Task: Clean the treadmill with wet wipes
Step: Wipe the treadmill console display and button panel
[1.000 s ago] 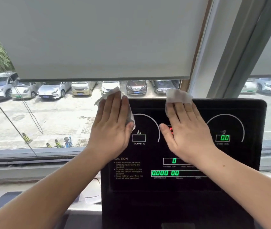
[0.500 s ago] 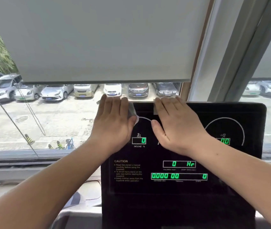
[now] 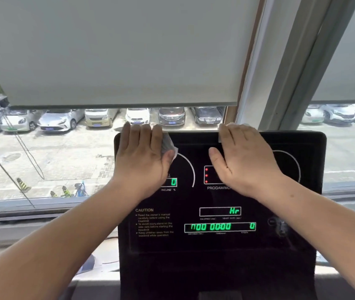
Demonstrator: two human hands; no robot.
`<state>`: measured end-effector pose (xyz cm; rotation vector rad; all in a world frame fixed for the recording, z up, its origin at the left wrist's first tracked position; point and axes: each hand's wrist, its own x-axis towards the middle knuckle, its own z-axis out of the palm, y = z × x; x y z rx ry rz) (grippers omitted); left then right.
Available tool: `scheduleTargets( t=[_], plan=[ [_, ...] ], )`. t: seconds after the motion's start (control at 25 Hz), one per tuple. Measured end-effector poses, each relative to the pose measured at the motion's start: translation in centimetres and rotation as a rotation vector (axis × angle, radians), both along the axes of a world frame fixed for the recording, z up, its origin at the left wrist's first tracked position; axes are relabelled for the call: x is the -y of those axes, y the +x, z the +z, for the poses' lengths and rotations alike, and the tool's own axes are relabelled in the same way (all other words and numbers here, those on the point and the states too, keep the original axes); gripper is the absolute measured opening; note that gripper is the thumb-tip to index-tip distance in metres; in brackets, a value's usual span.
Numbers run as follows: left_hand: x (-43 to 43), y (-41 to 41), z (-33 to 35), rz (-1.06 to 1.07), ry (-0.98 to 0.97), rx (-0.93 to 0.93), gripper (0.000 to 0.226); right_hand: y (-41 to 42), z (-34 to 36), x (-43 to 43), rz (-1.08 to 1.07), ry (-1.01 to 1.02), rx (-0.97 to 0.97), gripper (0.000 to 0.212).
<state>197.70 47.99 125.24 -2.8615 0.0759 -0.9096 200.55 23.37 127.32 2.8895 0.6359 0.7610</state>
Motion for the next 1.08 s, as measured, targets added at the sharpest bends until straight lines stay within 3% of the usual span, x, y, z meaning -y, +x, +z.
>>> scheduleTargets(
  t=[0.12,0.24,0.4,0.52,0.72,0.88,0.92,1.08],
  plan=[
    [4.3,0.4,-1.6,-0.085,0.049,-0.042,0.078,-1.6,-2.0,-4.2,0.161,0.044,-0.021,0.075],
    [2.7,0.0,-2.3,-0.114,0.101,-0.028,0.077,-1.9,-3.2,-3.6,0.225,0.011,-0.028,0.073],
    [-0.8,-1.9,-3.7,-0.045,0.025,-0.027,0.081,-2.1,-4.4,2.9,0.121,-0.090,-0.031,0.076],
    [3.1,-1.6,-4.1,-0.003,-0.091,-0.019,0.081,-2.3,-5.1,3.1,0.056,-0.048,-0.028,0.078],
    [6.4,-0.6,-4.5,-0.188,0.206,-0.052,0.078,-1.2,-5.2,5.4,0.276,-0.221,-0.022,0.075],
    [7.8,0.3,-1.7,0.081,-0.138,-0.007,0.080,0.7,-3.8,11.3,0.067,-0.007,-0.018,0.074],
    [9.8,0.4,-1.9,0.083,-0.144,0.006,0.081,0.8,-4.1,11.6,0.052,0.024,-0.023,0.076],
    [16.4,-0.1,-5.6,-0.158,0.165,-0.069,0.079,0.3,-6.4,14.4,0.101,0.004,-0.005,0.081]
  ],
)
